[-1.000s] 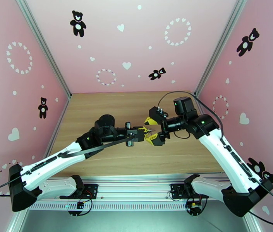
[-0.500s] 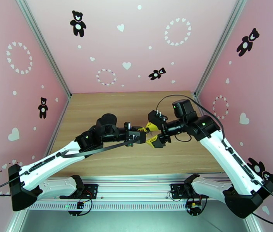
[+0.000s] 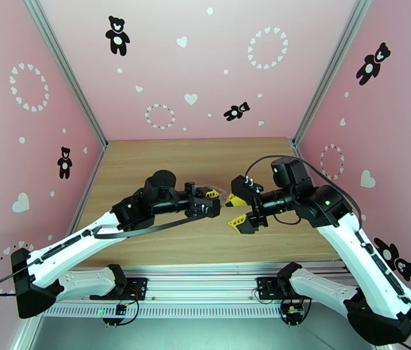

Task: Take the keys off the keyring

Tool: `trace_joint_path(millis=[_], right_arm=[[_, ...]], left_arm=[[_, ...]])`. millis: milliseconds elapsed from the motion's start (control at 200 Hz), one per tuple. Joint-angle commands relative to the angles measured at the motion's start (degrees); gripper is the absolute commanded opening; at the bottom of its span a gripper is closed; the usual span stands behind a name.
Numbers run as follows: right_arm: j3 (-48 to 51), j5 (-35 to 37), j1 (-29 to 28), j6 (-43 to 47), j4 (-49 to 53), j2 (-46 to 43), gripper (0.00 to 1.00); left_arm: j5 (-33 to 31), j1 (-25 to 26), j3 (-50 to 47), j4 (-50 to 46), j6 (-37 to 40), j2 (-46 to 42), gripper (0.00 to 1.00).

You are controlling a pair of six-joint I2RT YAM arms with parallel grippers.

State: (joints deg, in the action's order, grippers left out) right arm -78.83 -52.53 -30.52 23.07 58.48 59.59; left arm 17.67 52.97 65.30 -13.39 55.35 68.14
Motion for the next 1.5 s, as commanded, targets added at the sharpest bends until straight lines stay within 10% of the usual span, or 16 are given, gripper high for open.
trace_joint_path(millis=[0,1171,1497], right_arm=[[-2.01,3.73,-0.11,-0.93,-1.44,0.55,0.67],[9.56,17.38,-2.96,-23.71,-29.75,-1.53,0.4],[9.79,19.68,-3.05,-22.48,-27.47,-1.92,0.14]], left_arm=[[-1.44,-0.13,3.19,-0.85,2.72,-0.49,0.02],[-5.14,0.1,5.72,-1.99,-2.24,2.77,0.03],[-5.51,0.17,5.81,-2.24,-3.12,3.24,0.03]])
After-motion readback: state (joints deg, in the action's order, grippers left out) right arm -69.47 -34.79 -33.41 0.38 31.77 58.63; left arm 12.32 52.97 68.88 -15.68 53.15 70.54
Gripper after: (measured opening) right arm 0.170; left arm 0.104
